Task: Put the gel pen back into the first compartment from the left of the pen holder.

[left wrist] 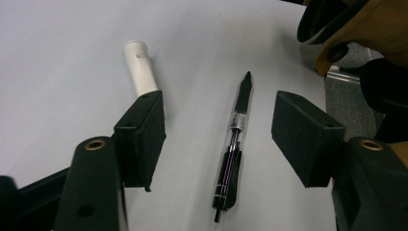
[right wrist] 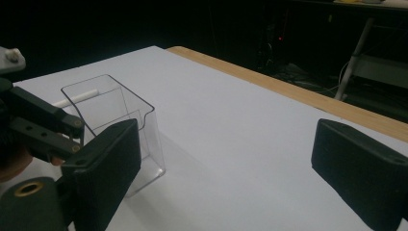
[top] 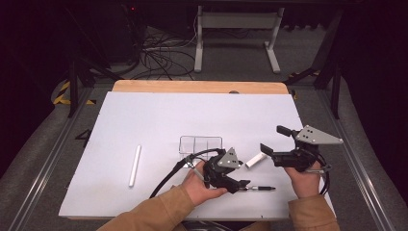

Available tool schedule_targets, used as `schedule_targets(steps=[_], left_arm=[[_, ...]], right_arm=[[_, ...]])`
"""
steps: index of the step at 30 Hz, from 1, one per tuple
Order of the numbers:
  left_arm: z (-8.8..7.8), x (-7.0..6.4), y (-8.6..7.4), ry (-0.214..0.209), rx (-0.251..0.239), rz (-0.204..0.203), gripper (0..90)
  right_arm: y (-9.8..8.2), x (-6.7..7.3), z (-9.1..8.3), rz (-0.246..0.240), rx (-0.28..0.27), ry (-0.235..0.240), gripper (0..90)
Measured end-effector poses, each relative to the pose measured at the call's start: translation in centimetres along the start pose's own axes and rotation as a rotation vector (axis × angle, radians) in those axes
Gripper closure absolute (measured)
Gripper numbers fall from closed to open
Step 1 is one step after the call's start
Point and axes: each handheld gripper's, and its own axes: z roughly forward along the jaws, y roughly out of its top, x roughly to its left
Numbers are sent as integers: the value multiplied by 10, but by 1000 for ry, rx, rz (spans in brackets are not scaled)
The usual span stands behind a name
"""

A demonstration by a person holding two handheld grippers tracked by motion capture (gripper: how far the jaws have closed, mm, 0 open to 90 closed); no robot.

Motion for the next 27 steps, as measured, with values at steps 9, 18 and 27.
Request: schedule_targets(steps=[9,18,27], left_arm=[[23,-3,4,-13,27,27,433],[39,-2,1,-40,56,11,466],[54,-4,2,-82,58,19,487]], right_arm=[[-1,-1,0,12,1,-3,106],[-2,-3,1,22,14,-20,114],[-5,-5,3,31,21,-17,116]])
